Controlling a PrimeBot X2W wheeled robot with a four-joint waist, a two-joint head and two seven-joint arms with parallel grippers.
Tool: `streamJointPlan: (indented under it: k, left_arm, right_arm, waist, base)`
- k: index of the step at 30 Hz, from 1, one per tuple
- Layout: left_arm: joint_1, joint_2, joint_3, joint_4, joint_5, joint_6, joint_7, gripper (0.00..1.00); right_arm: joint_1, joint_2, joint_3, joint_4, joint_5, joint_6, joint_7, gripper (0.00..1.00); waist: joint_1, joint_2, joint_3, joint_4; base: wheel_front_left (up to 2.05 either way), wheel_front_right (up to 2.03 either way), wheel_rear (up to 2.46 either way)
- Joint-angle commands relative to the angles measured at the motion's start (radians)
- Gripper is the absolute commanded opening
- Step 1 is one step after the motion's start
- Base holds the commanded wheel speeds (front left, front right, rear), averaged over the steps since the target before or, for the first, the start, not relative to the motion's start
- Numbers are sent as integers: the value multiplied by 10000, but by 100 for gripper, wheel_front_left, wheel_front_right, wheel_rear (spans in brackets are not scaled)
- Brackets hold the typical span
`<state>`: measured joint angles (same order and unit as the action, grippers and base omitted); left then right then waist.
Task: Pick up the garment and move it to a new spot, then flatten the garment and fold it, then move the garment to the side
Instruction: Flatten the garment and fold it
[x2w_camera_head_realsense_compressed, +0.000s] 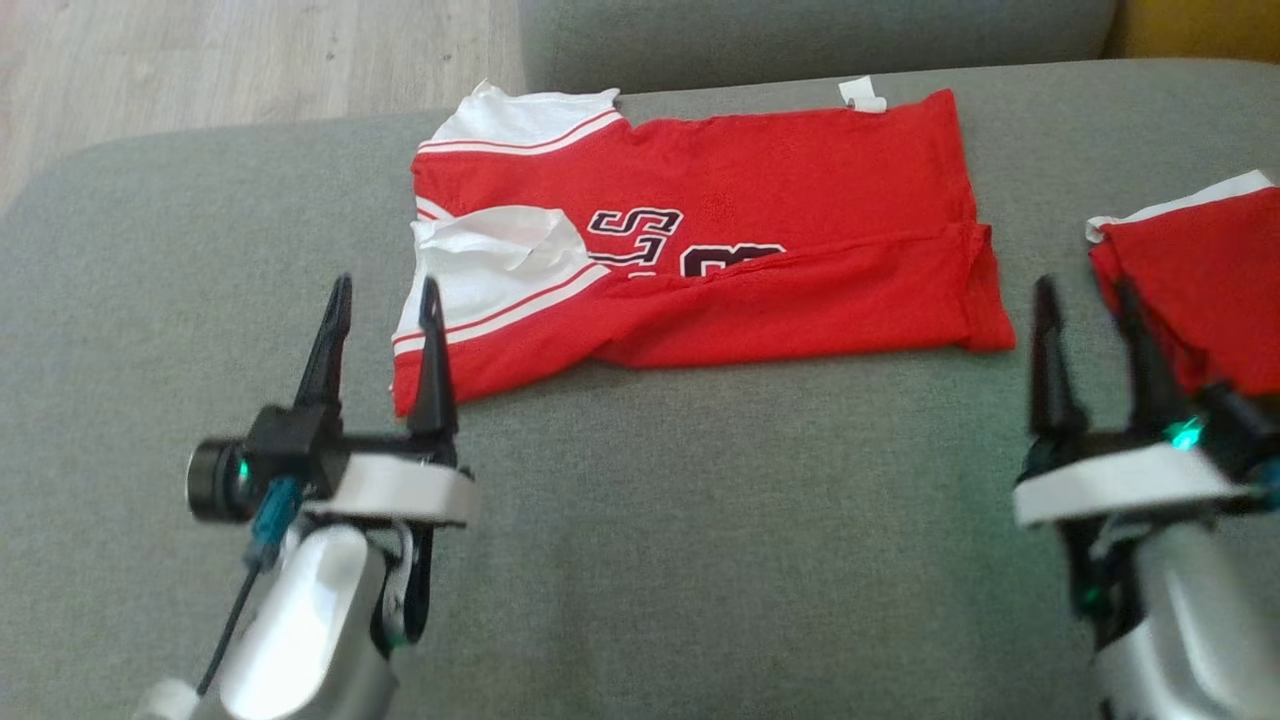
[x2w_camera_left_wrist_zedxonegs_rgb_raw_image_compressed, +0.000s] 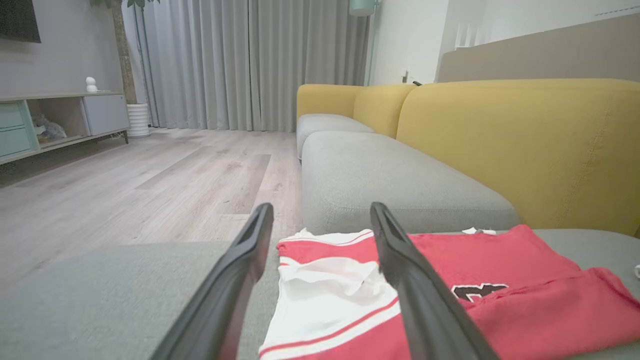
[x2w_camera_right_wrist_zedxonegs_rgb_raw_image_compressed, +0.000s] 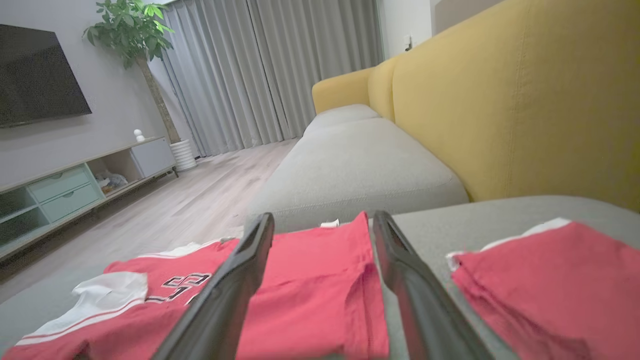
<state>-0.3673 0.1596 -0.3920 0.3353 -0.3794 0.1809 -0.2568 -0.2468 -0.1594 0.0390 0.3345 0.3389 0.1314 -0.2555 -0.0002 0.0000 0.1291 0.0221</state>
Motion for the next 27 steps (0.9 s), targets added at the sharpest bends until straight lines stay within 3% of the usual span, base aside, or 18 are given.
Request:
streamJointPlan:
  k: [1, 4, 10, 14, 22, 27]
  left_arm:
    - [-305, 83, 515, -401, 152, -62, -47, 100]
    - [198, -149, 993, -329, 494, -320, -48, 100]
    - [22, -245, 1372, 421, 913, -658, -48, 100]
    - [-465, -196, 1531, 2088, 867, -389, 385, 100]
    - [-1498, -29, 1338, 4358, 834, -603, 1465, 100]
    - [-1866, 72, 1315, 5384, 820, -407, 2146, 100]
  right_arm:
    - [-101, 114, 161, -478, -186, -7, -61, 100]
    - [629, 571, 163, -774, -566, -7, -62, 100]
    - [625, 747, 281, -927, -789, -7, -62, 100]
    - [451, 783, 345, -1010, -795, -7, -62, 100]
    - [306, 866, 470, -1075, -815, -7, -62, 100]
    - [229, 913, 510, -1113, -740, -7, -62, 100]
  waist:
    - [2, 0, -27, -37]
    - [2, 0, -61, -160]
    - [2, 0, 104, -370]
    - [2, 0, 352, -506]
    - [2, 0, 934, -794]
    - [2, 0, 1122, -942]
  base:
    - [0, 0, 0]
    - [0, 0, 0]
    - [0, 0, 0]
    - [0, 0, 0]
    - [0, 0, 0]
    - [0, 0, 0]
